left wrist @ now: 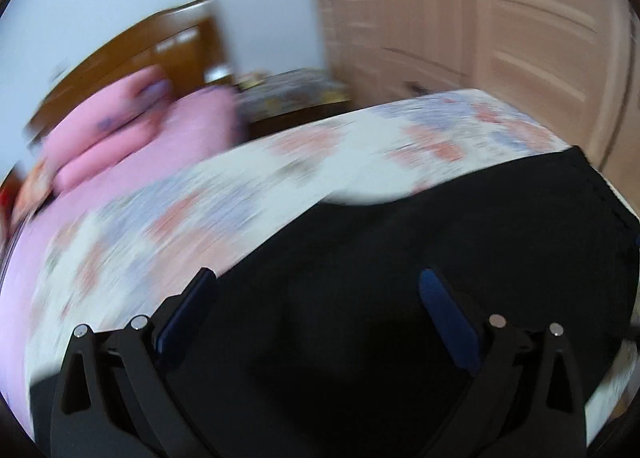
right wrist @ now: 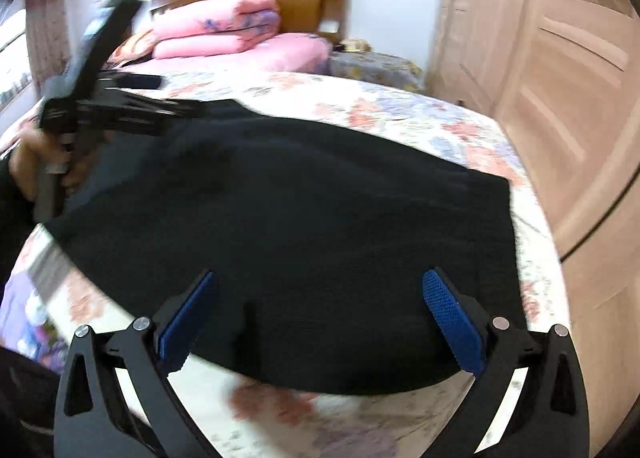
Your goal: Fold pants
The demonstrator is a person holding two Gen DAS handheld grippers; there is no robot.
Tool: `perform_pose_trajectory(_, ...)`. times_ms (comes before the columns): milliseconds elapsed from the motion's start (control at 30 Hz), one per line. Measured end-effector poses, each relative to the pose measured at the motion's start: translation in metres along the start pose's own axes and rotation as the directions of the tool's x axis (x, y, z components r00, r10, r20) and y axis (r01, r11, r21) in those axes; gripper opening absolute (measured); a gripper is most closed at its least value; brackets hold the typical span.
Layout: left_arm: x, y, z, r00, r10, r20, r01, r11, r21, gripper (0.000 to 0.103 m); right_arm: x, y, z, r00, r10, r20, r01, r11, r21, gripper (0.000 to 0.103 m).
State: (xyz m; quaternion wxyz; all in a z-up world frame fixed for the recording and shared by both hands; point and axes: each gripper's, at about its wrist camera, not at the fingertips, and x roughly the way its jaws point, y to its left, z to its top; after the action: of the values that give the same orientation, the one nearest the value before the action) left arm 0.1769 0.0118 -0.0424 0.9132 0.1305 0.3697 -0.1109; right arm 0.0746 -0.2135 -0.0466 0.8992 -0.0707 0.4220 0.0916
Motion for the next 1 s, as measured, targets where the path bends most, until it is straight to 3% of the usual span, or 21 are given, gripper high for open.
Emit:
perform_pose_trajectory(100,-0.026,0.048,-0.054,0.997,0.069,-0.046,-0.075,0.986,-0.15,0.101,0.015,0.031,0.011,0.995,0.1,-0.009,-0.1,0.995,-0.019,0.099)
perform_pose_trajectory(167,-0.032,0.068,-0.082,0.991,0.106,-0.082,-0.12,0.973,-0.199,0.101,0.026,0.056,0.026,0.987,0.158,-0.022,-0.159,0.986,-0.054,0.099)
perform_pose_trajectory(300,-0.034,0.094,-0.125,0.983,0.123,-0.138,-0.157,0.95,-0.269,0.101,0.053,0.132,0.072,0.977,0.214,-0.016,-0.212,0.948,-0.236,0.099)
perform_pose_trajectory(433,-0.03,0.108,-0.144,0.99,0.072,-0.125,-0.108,0.945,-0.308,0.102,0.097,0.173,0.088,0.978,0.177,-0.112,-0.201,0.942,-0.269,0.099)
perform_pose_trajectory(500,-0.032,0.109,-0.144,0.99,0.069,-0.127,-0.103,0.953,-0.286,0.102,0.113,0.178,0.082,0.978,0.137,-0.159,-0.178,0.942,-0.283,0.098)
perform_pose_trajectory(567,-0.041,0.118,-0.146,0.99,0.079,-0.114,-0.111,0.942,-0.317,0.101,0.119,0.171,0.08,0.974,0.162,-0.155,-0.196,0.951,-0.239,0.099)
perform_pose_trajectory(600,-0.054,0.134,-0.15,0.995,0.063,-0.079,-0.089,0.919,-0.384,0.1,0.121,0.166,0.081,0.969,0.167,-0.183,-0.203,0.958,-0.204,0.099)
perform_pose_trajectory(667,-0.082,0.166,-0.161,1.0,0.012,0.009,-0.006,0.861,-0.509,0.1,0.116,0.164,0.087,0.98,0.115,-0.161,-0.147,0.967,-0.208,0.099)
perform_pose_trajectory(733,-0.119,0.213,-0.187,0.994,0.044,0.097,0.029,0.763,-0.646,0.1,0.099,0.178,0.097,0.988,0.128,-0.092,-0.148,0.954,-0.262,0.099)
perform_pose_trajectory(767,-0.133,0.236,-0.201,0.991,0.08,0.106,0.018,0.711,-0.703,0.1,0.092,0.189,0.104,0.983,0.171,-0.069,-0.184,0.943,-0.277,0.099)
perform_pose_trajectory(833,-0.161,0.284,-0.24,0.98,0.189,0.058,-0.063,0.576,-0.815,0.1,0.079,0.233,0.121,0.964,0.263,-0.025,-0.255,0.901,-0.351,0.099)
perform_pose_trajectory(867,-0.172,0.3,-0.256,0.974,0.225,0.031,-0.092,0.517,-0.851,0.1,0.076,0.26,0.126,0.954,0.299,-0.022,-0.282,0.868,-0.409,0.099)
perform_pose_trajectory(900,-0.186,0.316,-0.277,0.966,0.259,-0.006,-0.122,0.437,-0.891,0.1,0.075,0.3,0.131,0.941,0.336,-0.029,-0.305,0.809,-0.502,0.099)
perform_pose_trajectory(933,-0.195,0.324,-0.291,0.962,0.271,-0.028,-0.136,0.387,-0.912,0.1,0.074,0.339,0.131,0.928,0.371,-0.034,-0.319,0.743,-0.588,0.099)
perform_pose_trajectory(1000,-0.213,0.332,-0.314,0.96,0.274,-0.057,-0.148,0.324,-0.935,0.1,0.075,0.398,0.126,0.899,0.43,-0.077,-0.36,0.628,-0.69,0.093)
